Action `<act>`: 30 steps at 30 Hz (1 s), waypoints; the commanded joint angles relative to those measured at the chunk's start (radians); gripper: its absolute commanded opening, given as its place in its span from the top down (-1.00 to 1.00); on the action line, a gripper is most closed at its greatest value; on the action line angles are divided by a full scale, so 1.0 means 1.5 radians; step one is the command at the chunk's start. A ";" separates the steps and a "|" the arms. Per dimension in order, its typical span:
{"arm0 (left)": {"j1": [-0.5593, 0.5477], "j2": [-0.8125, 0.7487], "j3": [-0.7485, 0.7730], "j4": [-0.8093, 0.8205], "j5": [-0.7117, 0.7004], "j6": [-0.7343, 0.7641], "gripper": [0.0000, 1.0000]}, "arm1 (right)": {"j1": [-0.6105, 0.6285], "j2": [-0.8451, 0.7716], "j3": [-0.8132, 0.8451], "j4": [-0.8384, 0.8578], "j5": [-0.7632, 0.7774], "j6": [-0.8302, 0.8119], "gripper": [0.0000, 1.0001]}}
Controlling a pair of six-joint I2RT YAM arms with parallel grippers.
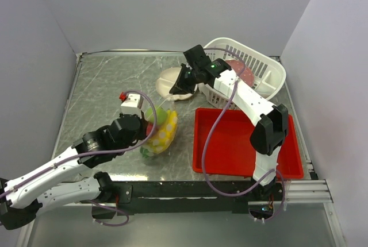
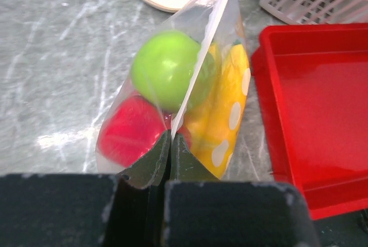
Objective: Place the food in the zip-top bag and seal the zipper
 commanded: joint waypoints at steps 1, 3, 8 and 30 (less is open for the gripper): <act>-0.003 -0.011 0.072 -0.023 -0.073 -0.003 0.98 | 0.013 -0.016 0.045 0.102 0.030 -0.071 0.89; -0.004 -0.005 0.092 -0.017 -0.086 0.019 0.98 | 0.026 -0.016 0.054 0.113 0.020 -0.091 0.88; -0.002 0.027 0.099 -0.001 -0.084 0.037 0.98 | 0.038 -0.010 0.056 0.113 0.015 -0.137 0.51; 0.008 0.139 0.100 0.133 -0.019 -0.078 -0.94 | 0.068 -0.477 -0.379 0.184 0.305 -0.230 -1.00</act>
